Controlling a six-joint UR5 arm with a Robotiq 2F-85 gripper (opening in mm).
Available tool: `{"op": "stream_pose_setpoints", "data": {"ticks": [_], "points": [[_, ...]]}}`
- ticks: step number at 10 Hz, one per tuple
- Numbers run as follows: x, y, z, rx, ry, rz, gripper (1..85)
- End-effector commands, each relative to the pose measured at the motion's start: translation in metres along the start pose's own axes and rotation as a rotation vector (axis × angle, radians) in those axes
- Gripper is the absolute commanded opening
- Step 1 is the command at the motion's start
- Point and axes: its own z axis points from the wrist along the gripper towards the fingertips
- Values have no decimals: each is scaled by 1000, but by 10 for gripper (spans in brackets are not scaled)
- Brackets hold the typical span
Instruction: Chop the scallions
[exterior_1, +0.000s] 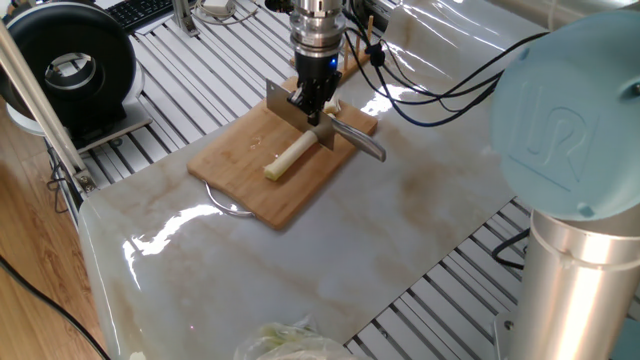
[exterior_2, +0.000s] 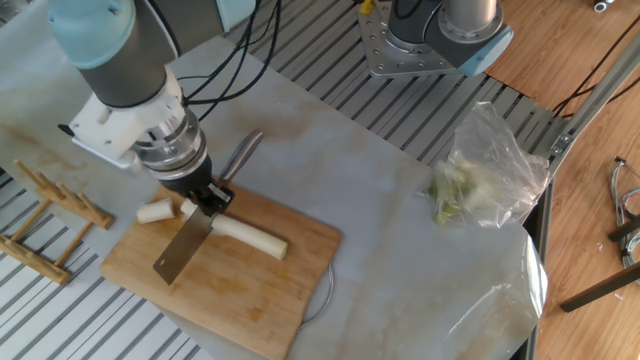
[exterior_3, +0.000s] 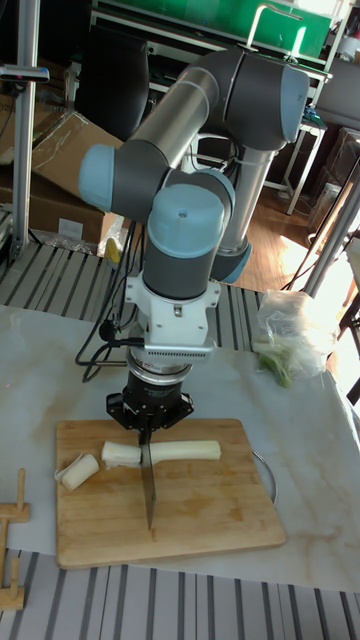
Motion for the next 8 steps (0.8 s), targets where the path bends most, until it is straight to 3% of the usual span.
{"op": "stream_pose_setpoints", "data": {"ticks": [1,4,5,8], "points": [[9,7,3,-16,53,17,13],[27,2,-19,-31,172,1,13],[26,1,-20,-32,177,2,13],[13,2,-11,-12,133,21,13]]}}
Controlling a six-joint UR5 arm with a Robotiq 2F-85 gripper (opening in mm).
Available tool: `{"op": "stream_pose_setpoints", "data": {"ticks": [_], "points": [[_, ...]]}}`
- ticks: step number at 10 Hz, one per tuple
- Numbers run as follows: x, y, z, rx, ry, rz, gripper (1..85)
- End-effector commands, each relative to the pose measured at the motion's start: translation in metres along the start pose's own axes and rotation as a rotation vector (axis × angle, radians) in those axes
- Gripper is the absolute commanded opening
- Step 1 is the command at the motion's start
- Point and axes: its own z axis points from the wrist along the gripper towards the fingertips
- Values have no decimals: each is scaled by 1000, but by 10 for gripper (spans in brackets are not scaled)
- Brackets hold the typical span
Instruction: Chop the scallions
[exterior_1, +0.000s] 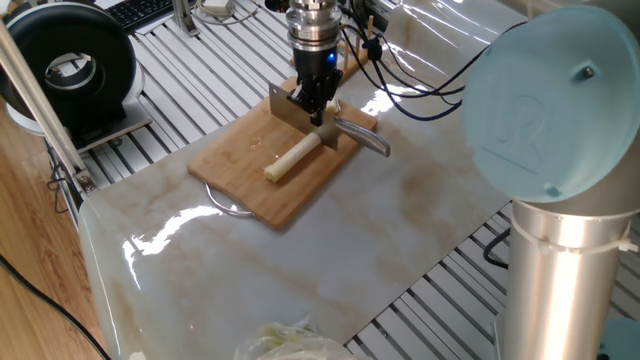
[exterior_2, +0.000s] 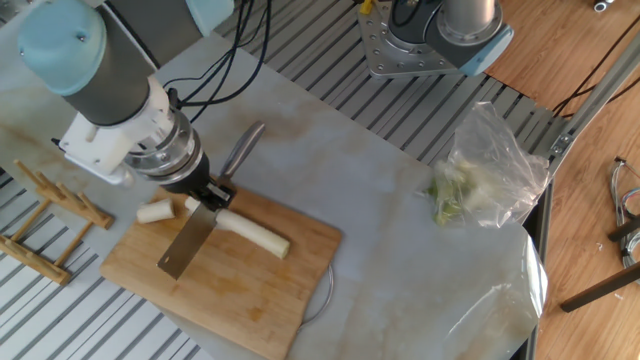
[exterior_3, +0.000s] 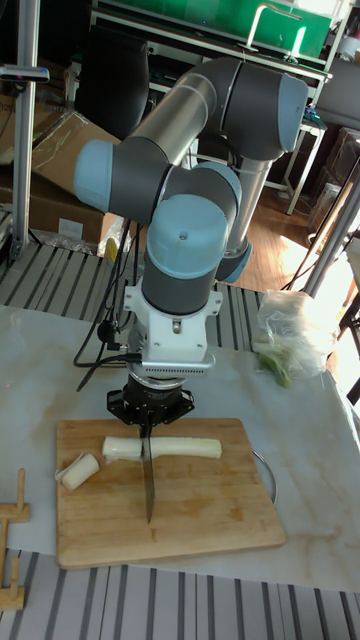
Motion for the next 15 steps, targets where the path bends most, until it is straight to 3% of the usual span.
{"op": "stream_pose_setpoints", "data": {"ticks": [1,5,6,9,11,15], "points": [[-9,5,0,-3,-24,16,13],[-26,2,-2,12,-101,-5,13],[-32,-3,-4,36,-131,-18,13],[-44,2,5,63,-171,5,13],[-44,4,9,84,-175,16,13],[-34,12,-2,62,-145,14,13]]}}
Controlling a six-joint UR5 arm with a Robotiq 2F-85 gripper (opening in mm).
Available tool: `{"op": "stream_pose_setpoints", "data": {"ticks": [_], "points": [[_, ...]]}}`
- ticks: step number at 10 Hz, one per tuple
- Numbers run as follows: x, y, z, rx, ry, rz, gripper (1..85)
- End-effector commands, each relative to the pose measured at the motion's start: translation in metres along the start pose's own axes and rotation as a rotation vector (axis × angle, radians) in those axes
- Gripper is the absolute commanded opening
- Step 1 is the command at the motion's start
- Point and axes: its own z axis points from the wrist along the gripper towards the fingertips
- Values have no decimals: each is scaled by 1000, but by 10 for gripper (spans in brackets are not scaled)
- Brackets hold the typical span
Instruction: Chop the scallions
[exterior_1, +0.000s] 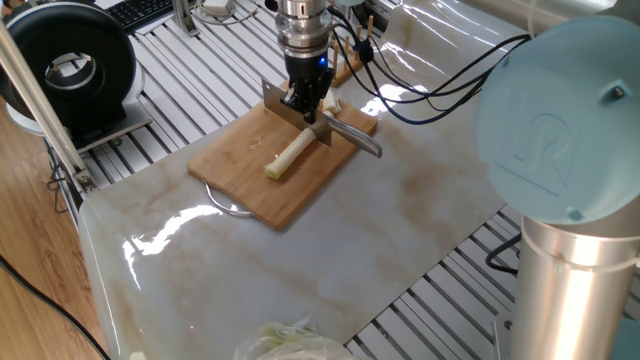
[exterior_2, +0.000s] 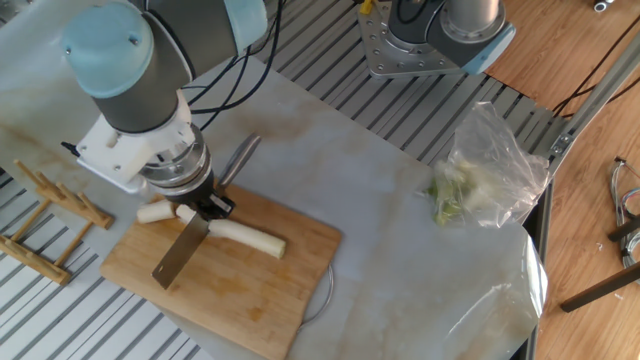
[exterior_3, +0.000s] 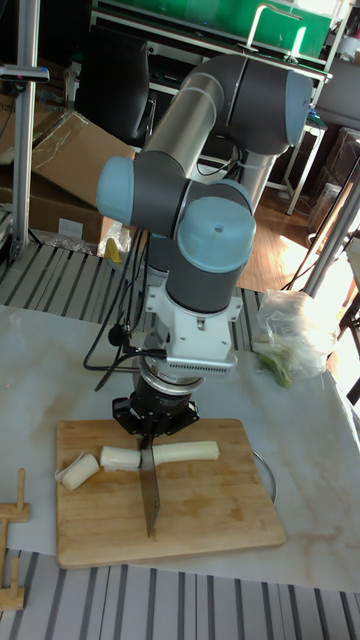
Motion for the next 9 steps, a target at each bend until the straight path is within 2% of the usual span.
{"op": "stream_pose_setpoints", "data": {"ticks": [1,3,4,7,9], "points": [[2,8,-11,-14,9,10,13],[4,9,-17,-27,10,7,13],[3,5,-17,4,10,10,13],[-4,7,-8,-7,-10,11,13],[-7,12,-3,-32,-20,11,13]]}}
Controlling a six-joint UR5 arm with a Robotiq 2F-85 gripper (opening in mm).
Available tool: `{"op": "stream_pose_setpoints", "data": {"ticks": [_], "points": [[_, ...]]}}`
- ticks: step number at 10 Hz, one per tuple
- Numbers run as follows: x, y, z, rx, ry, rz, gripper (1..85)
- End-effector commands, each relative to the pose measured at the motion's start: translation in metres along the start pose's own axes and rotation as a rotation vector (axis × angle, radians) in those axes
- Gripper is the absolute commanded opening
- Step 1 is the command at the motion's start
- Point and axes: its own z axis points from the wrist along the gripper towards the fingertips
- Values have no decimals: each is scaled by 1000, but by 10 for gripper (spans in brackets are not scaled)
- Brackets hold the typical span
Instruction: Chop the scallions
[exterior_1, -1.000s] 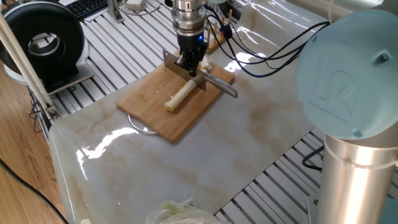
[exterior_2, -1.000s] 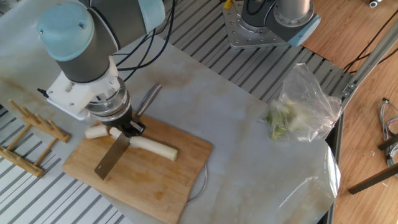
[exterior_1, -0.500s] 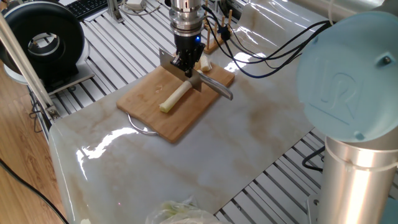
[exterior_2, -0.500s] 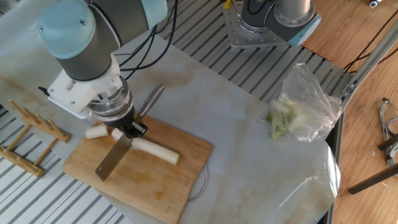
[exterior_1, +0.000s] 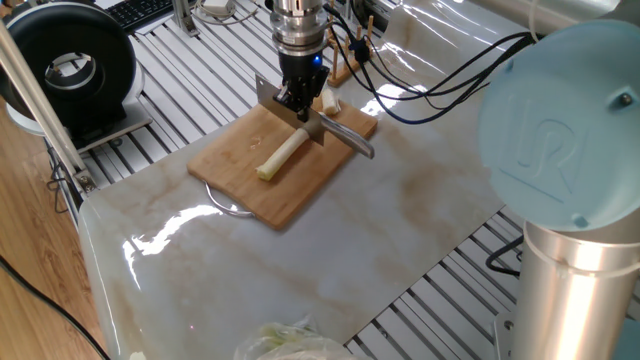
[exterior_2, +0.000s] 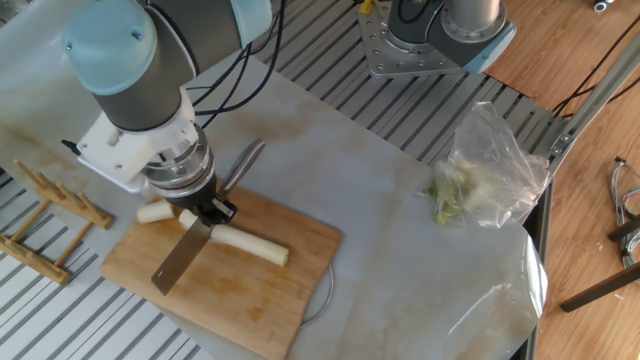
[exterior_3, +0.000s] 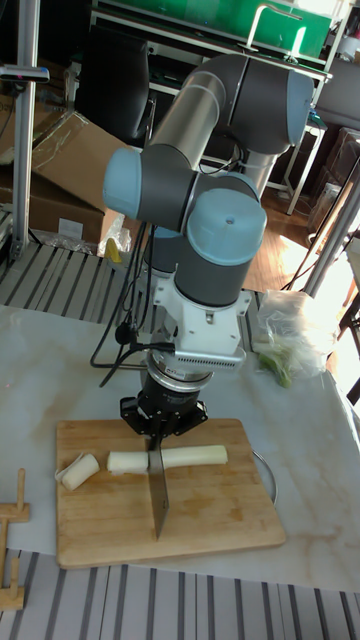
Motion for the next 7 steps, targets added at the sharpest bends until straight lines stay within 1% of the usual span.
{"op": "stream_pose_setpoints", "data": {"ticks": [1,2,3,4,5,7], "points": [[-4,10,4,-49,-13,-6,13],[-3,5,3,-40,-9,-51,13],[-5,2,3,-43,-17,-94,13],[-10,-1,4,-49,-45,-139,13],[-13,-2,5,-49,-58,-161,13],[-14,-3,5,-48,-60,-167,13]]}}
